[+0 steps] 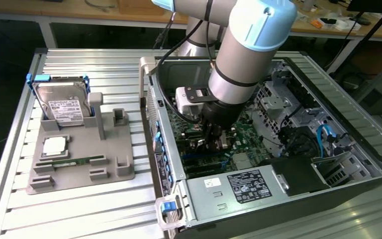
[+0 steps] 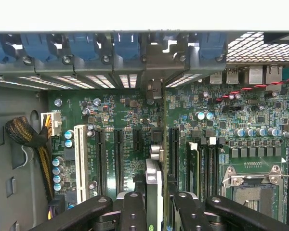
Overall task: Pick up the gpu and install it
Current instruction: 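Insert the gpu into the slot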
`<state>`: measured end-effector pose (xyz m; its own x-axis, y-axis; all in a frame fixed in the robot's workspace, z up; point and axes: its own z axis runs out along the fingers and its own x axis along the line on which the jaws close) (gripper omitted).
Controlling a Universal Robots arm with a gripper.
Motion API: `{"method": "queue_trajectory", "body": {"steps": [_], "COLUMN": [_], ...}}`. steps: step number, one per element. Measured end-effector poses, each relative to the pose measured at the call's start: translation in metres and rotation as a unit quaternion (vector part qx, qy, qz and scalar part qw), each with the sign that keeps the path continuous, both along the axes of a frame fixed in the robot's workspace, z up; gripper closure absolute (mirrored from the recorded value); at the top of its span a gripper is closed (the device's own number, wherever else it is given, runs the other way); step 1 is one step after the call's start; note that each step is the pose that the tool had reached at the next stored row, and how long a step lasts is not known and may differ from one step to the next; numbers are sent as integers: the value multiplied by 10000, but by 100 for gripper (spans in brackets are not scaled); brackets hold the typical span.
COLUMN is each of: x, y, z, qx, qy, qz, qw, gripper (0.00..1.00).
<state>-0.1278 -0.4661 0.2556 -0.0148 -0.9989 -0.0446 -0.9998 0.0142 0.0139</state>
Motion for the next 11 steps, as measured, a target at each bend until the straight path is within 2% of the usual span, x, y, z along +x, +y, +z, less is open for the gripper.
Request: {"method": "queue_trajectory", "body": {"steps": [3, 11], "x": [0, -1], "y": [0, 0], "z": [0, -11], "qx": [1, 1], "qy": [12, 14], "qz": [0, 0], "qw": [10000, 10000], "gripper": [73, 73]}}
